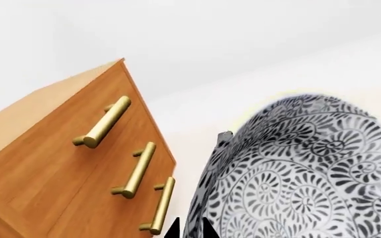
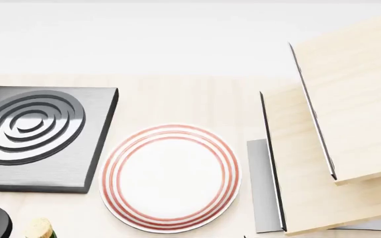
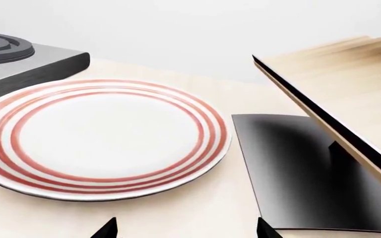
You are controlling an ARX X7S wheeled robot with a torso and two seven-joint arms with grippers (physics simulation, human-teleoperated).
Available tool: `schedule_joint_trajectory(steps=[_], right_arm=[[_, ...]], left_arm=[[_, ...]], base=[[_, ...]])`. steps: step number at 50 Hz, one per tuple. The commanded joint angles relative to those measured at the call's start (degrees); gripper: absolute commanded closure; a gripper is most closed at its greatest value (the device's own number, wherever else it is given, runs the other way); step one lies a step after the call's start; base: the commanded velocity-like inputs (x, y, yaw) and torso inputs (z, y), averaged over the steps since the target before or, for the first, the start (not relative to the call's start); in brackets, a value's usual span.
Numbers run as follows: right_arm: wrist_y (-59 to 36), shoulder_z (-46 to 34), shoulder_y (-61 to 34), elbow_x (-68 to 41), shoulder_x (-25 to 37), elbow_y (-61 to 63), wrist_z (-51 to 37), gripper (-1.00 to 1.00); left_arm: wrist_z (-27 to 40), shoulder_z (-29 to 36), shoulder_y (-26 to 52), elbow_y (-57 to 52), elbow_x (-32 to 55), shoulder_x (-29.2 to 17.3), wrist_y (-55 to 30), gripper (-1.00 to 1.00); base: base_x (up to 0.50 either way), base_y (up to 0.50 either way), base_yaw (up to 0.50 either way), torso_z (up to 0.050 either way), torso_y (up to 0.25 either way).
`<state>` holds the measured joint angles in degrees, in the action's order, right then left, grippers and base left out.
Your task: Pick up the akita bowl and put it on the plate.
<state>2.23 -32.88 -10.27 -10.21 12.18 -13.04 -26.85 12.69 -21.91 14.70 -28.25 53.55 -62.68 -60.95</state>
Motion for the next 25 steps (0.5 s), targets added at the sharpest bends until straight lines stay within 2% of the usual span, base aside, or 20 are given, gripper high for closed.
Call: schedule_joint_trajectory(steps=[1,9,25], right_arm=[[-0.16,-0.22,-0.14,-0.16,0.17,0.16,-0.14,-1.0],[0.3,-0.41,-0.13,-0.24,0.16,-0.33,-0.14,-1.0],[1.24,-0.97,-0.33,-0.28,-0.12,-1.93,0.0,-1.0]], left_arm=[[2.2,4.62,10.57,2.37,1.31,-0.45,0.0,1.0],[3.31,10.91,20.09,4.77,1.14,1.18,0.21,1.0],[4.5,17.96,34.75,11.96,-0.84,6.52,0.89,1.0]], base=[[0.0,0.0,0.0,0.0,0.0],[0.0,0.0,0.0,0.0,0.0],[0.0,0.0,0.0,0.0,0.001]])
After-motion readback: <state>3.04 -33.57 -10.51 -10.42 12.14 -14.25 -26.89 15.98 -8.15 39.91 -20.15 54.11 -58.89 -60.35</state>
